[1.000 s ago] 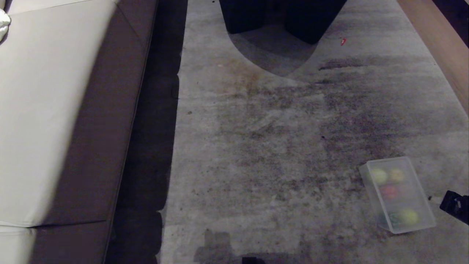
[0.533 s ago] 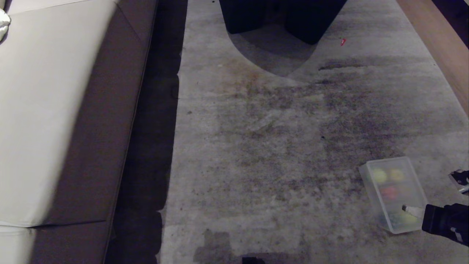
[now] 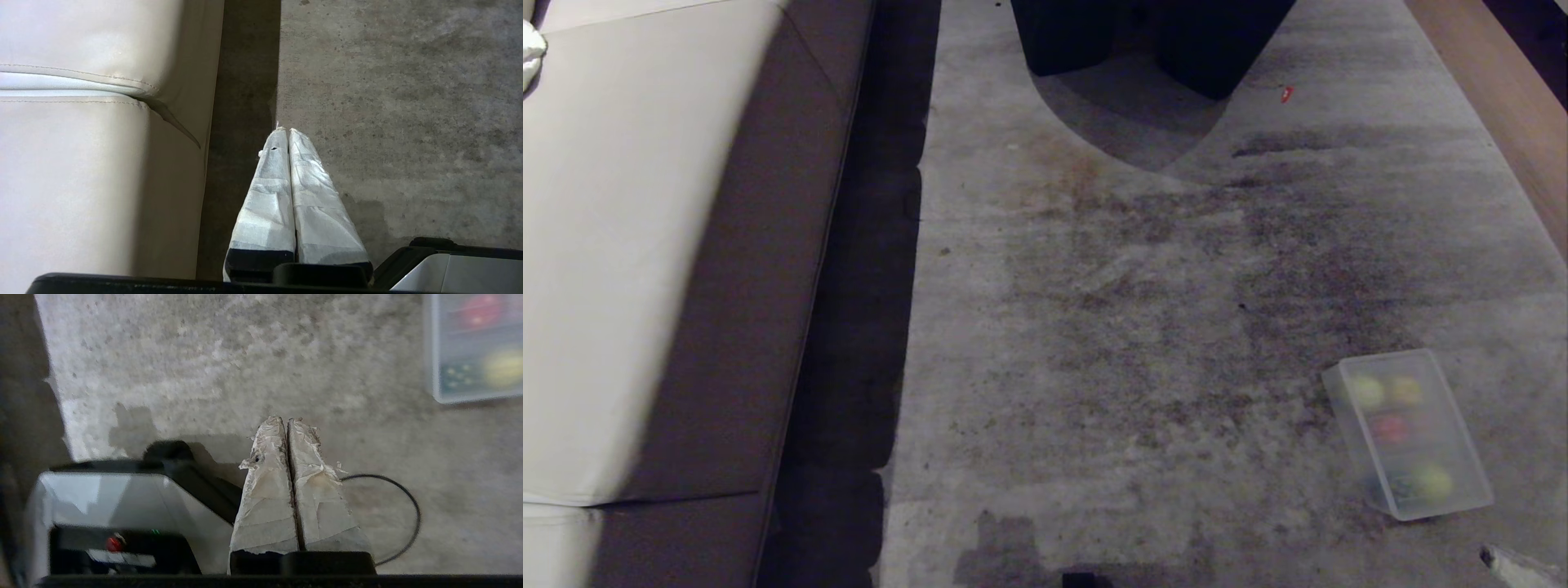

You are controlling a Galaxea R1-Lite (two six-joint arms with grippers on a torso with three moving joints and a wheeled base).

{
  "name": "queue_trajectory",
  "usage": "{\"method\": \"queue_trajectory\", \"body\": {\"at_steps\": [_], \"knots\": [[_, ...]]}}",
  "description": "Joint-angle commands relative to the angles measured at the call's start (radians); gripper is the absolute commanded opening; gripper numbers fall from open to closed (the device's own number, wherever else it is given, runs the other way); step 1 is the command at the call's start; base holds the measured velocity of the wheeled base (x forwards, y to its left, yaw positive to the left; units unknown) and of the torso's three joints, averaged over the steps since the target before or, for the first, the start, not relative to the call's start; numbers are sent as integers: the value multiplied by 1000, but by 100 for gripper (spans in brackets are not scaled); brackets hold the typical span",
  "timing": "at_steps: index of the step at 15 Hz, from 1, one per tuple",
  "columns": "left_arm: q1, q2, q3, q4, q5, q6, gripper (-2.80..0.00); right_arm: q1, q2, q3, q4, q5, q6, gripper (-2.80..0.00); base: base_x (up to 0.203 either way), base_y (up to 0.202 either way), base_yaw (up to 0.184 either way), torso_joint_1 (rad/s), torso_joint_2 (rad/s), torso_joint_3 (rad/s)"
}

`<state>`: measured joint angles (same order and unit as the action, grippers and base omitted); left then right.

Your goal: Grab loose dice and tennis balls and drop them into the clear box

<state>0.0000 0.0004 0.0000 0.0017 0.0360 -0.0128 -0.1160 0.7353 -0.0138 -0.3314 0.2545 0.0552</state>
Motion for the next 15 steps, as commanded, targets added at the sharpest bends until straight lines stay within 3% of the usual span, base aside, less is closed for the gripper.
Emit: {"method": "queue_trajectory", "body": {"at_steps": [1,5,6,7,11,15], "knots": [[0,1,2,0,1,-1,-280,32,-264,13,125,-33,-3,-280,0,0,0,0,0,0],[0,1,2,0,1,-1,-280,45,-448,-11,283,-135,-5,-280,0,0,0,0,0,0],[0,1,2,0,1,-1,-280,44,-451,-5,296,-224,-6,-280,0,0,0,0,0,0],[0,1,2,0,1,-1,-280,44,-450,20,304,-259,-11,-280,0,0,0,0,0,0],[0,1,2,0,1,-1,-280,61,-461,25,309,-252,-51,-280,0,0,0,0,0,0],[0,1,2,0,1,-1,-280,110,-624,25,307,-253,-50,-280,0,0,0,0,0,0]]}}
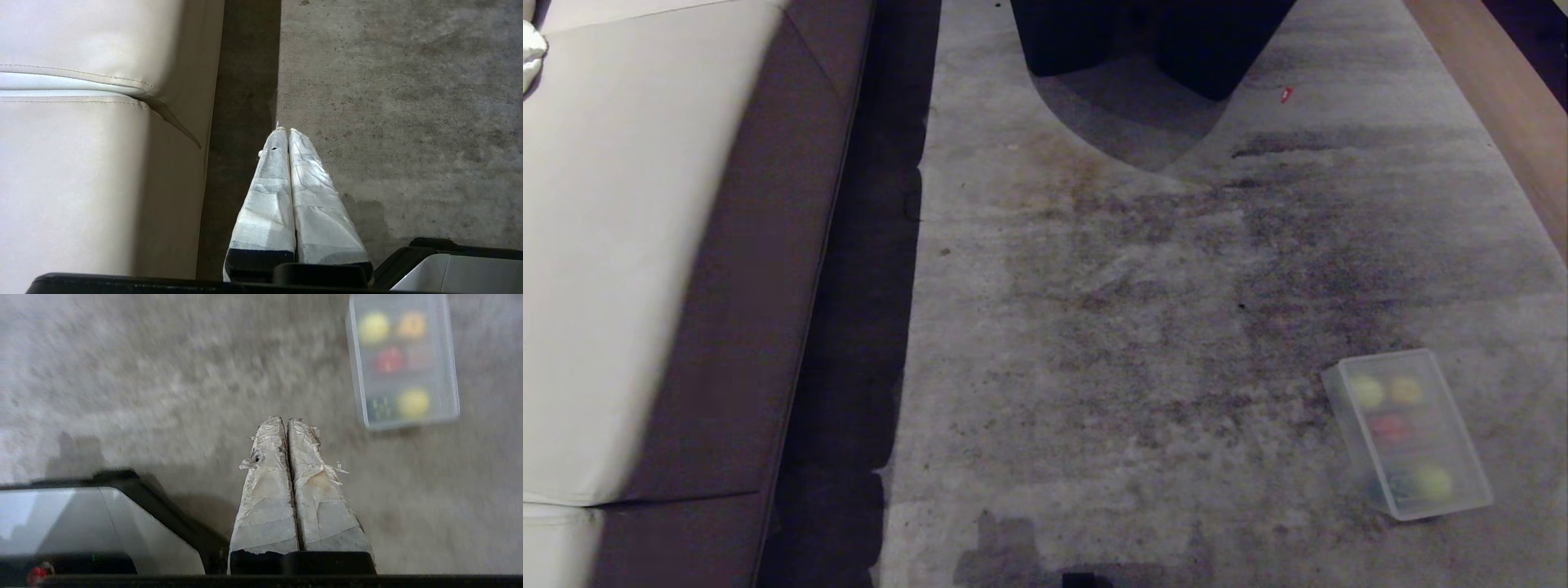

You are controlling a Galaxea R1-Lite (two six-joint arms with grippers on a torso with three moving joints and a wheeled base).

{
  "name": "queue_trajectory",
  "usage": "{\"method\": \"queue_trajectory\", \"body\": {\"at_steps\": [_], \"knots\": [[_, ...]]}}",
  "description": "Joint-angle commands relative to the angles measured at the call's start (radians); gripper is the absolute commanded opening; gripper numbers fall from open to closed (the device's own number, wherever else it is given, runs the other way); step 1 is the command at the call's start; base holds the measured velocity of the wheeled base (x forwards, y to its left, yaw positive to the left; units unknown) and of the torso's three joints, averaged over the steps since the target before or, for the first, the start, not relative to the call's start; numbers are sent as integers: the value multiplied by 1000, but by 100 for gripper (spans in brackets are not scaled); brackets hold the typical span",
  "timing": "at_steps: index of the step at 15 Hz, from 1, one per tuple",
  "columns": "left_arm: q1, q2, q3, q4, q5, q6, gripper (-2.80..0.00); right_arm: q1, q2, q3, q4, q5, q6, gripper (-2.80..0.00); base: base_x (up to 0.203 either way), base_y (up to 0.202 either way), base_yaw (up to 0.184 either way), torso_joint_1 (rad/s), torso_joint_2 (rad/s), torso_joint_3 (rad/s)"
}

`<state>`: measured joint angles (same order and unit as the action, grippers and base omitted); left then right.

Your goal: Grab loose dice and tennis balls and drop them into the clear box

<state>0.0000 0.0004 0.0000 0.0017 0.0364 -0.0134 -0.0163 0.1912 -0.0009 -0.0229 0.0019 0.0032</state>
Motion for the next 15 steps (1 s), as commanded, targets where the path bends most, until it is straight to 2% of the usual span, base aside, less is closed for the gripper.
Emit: {"method": "queue_trajectory", "body": {"at_steps": [1,3,15], "knots": [[0,1,2,0,0,0,-280,13,-133,12,-2,1,3,-280,0,0,0,0,0,0],[0,1,2,0,0,0,-280,23,-196,12,0,0,1,-280,0,0,0,0,0,0],[0,1,2,0,0,0,-280,26,-191,12,-2,1,3,-280,0,0,0,0,0,0]]}}
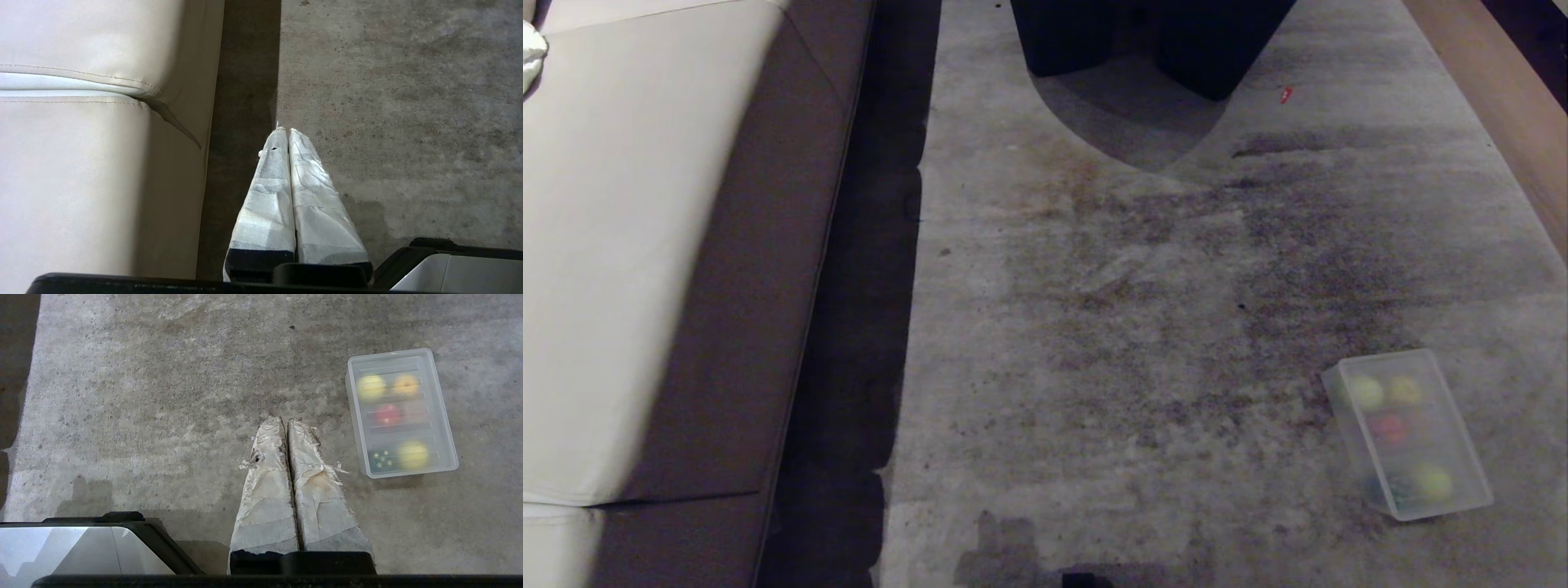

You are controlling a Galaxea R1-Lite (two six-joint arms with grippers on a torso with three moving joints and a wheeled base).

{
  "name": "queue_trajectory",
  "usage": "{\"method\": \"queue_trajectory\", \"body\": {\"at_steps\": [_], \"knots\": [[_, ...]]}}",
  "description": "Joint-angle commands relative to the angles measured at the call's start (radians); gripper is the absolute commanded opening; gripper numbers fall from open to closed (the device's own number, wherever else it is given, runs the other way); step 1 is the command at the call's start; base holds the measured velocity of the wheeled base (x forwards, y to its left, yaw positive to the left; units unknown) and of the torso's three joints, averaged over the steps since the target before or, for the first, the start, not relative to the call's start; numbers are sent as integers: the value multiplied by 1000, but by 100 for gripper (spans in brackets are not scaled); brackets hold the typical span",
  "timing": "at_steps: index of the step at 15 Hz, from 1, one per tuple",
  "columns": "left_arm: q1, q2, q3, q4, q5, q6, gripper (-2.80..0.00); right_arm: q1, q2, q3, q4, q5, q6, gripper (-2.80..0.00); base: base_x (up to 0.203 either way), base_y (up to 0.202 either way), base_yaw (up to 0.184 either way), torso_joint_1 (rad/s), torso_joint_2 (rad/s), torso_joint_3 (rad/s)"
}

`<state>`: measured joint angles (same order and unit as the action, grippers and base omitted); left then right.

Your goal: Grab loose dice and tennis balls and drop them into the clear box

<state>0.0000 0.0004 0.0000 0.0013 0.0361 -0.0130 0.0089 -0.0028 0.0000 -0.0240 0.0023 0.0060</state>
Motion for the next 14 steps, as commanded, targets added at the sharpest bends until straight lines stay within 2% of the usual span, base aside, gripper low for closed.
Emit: {"method": "queue_trajectory", "body": {"at_steps": [1,14], "knots": [[0,1,2,0,1,-1,-280,0,3,11,-1,1,0,-280,0,0,0,0,0,0],[0,1,0,0,1,-1,-280,0,3,12,-1,1,0,-280,0,0,0,0,0,0]]}}
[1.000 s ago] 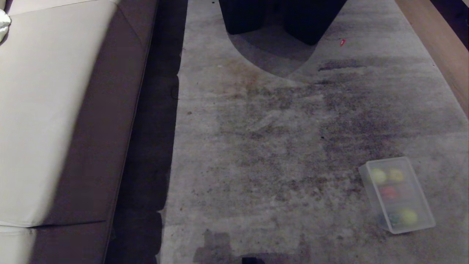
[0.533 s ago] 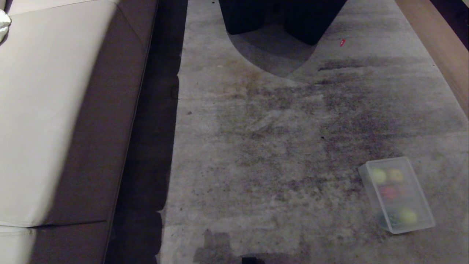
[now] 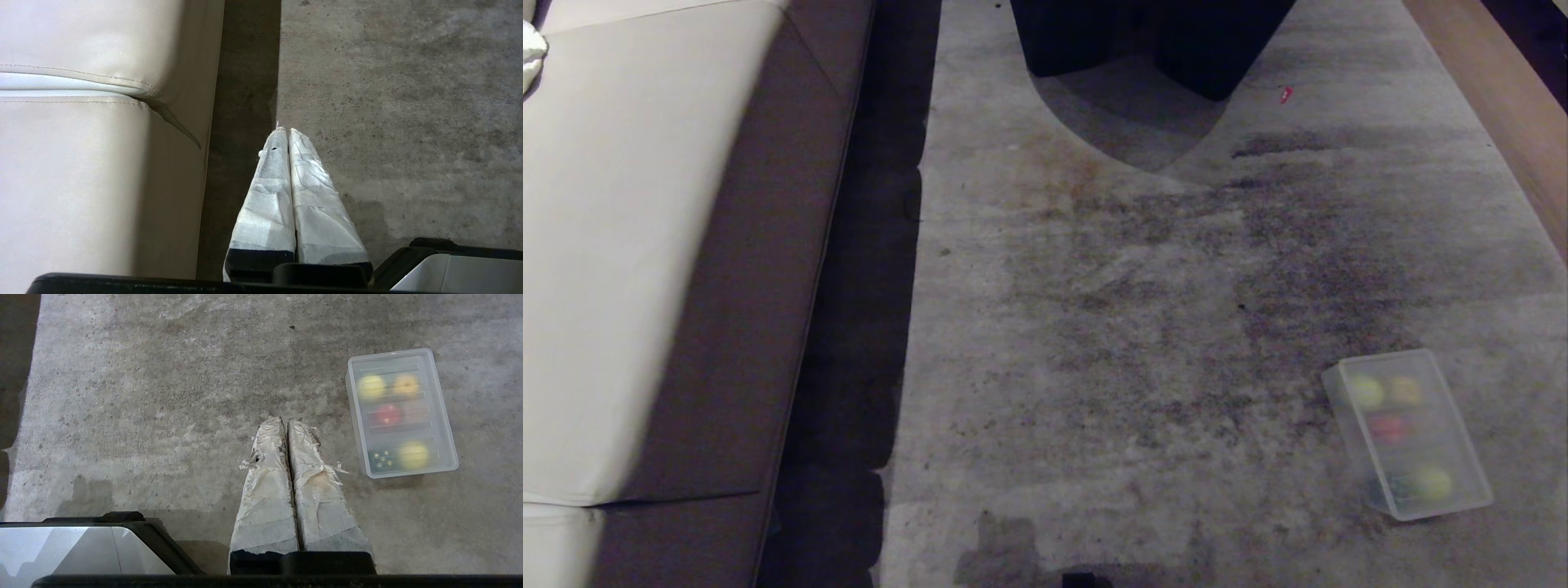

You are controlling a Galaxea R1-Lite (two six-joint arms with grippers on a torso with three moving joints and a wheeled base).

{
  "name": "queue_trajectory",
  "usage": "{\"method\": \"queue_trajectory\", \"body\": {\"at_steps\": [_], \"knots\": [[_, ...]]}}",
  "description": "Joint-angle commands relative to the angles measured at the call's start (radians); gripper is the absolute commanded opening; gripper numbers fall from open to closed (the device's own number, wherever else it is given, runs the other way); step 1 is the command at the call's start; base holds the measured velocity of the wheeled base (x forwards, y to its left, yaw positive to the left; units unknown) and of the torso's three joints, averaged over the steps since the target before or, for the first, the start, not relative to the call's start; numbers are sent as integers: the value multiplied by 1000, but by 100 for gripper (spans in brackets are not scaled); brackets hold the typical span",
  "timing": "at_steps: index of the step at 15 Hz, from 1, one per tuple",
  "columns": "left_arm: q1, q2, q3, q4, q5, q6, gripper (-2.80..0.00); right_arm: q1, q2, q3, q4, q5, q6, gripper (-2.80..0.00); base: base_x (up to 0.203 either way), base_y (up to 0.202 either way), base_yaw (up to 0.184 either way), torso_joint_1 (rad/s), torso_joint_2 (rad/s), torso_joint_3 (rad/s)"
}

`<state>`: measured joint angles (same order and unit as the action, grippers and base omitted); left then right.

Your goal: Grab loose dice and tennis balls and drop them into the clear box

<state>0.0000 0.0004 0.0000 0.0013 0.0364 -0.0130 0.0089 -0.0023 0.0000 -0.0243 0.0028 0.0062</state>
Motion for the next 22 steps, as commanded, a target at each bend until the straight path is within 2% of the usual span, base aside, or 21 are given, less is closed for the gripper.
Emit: {"method": "queue_trajectory", "body": {"at_steps": [1,22], "knots": [[0,1,2,0,0,-1,-280,0,2,11,0,0,0,-280,0,0,0,0,0,0],[0,1,2,0,0,-1,-280,0,2,11,0,0,0,-280,0,0,0,0,0,0]]}}
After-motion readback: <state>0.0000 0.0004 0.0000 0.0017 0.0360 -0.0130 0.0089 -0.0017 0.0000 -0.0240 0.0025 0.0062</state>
